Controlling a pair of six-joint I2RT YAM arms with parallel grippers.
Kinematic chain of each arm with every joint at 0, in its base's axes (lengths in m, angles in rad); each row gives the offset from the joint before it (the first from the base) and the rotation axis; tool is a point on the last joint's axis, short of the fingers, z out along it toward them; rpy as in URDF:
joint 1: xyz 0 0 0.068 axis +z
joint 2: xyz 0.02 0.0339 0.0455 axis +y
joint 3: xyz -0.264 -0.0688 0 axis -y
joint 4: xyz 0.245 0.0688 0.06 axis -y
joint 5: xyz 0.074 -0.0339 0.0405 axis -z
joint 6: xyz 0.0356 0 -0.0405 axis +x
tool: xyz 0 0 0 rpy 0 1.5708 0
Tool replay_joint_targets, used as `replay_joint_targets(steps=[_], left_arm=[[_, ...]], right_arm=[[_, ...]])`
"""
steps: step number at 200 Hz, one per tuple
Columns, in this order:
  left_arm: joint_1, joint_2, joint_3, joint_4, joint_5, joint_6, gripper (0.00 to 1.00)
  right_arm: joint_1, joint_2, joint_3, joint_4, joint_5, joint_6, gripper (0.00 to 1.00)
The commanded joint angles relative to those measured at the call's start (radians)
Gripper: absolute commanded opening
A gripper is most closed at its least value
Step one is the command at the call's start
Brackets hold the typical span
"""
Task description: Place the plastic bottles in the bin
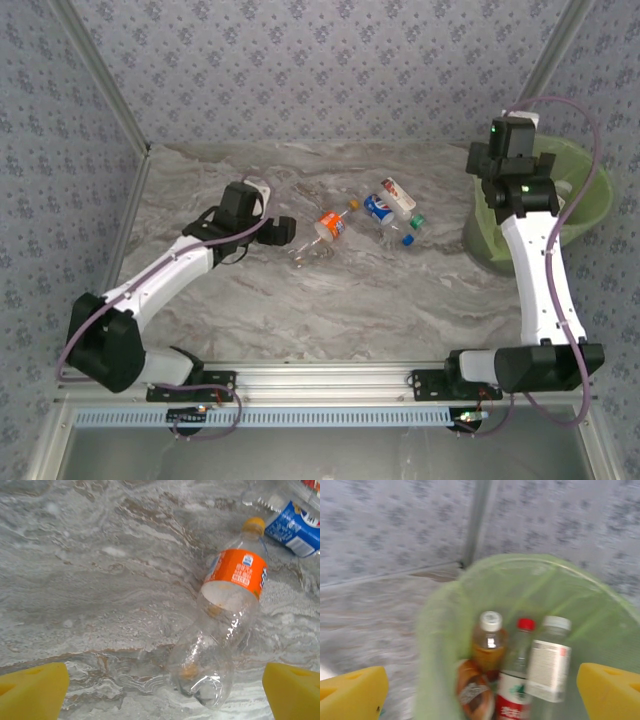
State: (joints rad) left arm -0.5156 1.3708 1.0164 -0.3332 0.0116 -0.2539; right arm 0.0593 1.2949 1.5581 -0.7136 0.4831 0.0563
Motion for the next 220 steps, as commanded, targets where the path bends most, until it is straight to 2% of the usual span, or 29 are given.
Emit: replay_joint_targets(steps=[1, 47, 77, 126, 139, 158, 190, 220], left_arm=[[-0.023, 0.033, 0.039, -0.026, 0.038, 0.039, 0.99], [-0.066, 0.144, 0.068, -0.035, 0.028, 0.111, 0.99], [-0.086, 0.265, 0.146, -0.101, 0.027, 0.138, 0.99], [-0.176, 0.455, 0.286, -0.187, -0.099, 0.240, 0.98], [-0.188, 0.504, 0.322, -0.205, -0.143, 0.256, 0.98], [-0.189, 0.558, 0.358, -0.219, -0.152, 0.262, 0.97], [-0.191, 0.611, 0.377, -0.218, -0.152, 0.262, 0.86], [-0.191, 0.630, 0.374, -0.205, -0.156, 0.258, 0.81]], right_arm=[[0.063, -0.019, -0.034, 0.005, -0.162, 0.024, 0.99], [0.199, -0.025, -0.102, 0.043, -0.260, 0.068, 0.99], [0.264, -0.025, -0.151, 0.083, -0.244, 0.088, 0.99], [0.278, -0.020, -0.209, 0.140, -0.270, 0.139, 0.99], [0.280, -0.021, -0.216, 0.143, -0.277, 0.149, 0.99], [0.280, -0.022, -0.223, 0.140, -0.270, 0.152, 0.99], [0.280, -0.038, -0.233, 0.134, -0.250, 0.146, 0.99], [0.281, -0.053, -0.254, 0.138, -0.241, 0.143, 0.99]])
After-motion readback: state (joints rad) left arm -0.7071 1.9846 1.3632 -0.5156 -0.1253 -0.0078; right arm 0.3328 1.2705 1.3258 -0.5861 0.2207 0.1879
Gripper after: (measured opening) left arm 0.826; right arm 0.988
